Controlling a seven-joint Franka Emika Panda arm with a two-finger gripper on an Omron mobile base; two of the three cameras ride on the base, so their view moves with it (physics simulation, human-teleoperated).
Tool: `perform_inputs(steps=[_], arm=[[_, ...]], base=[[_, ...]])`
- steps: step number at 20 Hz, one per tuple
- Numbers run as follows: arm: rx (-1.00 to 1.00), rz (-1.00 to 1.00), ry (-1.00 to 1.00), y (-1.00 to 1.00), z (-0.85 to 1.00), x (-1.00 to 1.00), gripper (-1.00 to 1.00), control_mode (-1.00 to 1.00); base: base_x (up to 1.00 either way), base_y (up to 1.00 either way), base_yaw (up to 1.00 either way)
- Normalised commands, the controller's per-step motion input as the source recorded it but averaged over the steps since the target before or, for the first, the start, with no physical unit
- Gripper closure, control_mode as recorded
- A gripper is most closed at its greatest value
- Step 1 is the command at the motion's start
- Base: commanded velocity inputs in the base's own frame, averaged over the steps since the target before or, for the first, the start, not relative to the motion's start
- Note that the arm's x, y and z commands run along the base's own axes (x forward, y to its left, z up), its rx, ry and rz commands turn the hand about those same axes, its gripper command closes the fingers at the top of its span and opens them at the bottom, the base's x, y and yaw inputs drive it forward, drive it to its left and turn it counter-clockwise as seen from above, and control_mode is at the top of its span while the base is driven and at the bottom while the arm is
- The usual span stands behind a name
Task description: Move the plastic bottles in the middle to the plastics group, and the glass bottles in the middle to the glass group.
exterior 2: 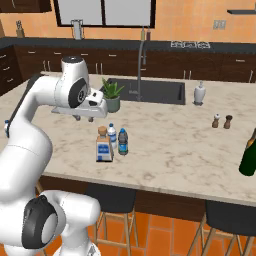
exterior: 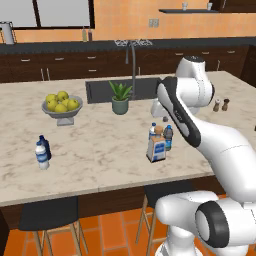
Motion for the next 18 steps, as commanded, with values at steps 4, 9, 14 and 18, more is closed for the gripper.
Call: perform_inputs(steps=[4, 9, 14, 18], arm=[[-0.02, 0.00, 0.00, 0.00, -0.01, 0.00, -1.00, -1.00], [-0.08, 0.00, 0.08, -0.02, -0.30, 0.05, -1.00, -1.00], [0.00, 0.00, 0.10, -0.03, -0.41, 0.44, -1.00, -1.00], [0.00, 0.00, 0.13, -0.05, -0.37, 0.47, -1.00, -1.00]], base=[[0.00, 0.00, 0.00], [0.00, 0.00, 0.00], [0.00, 0.00, 0.00], [0.00, 0.00, 0.00]])
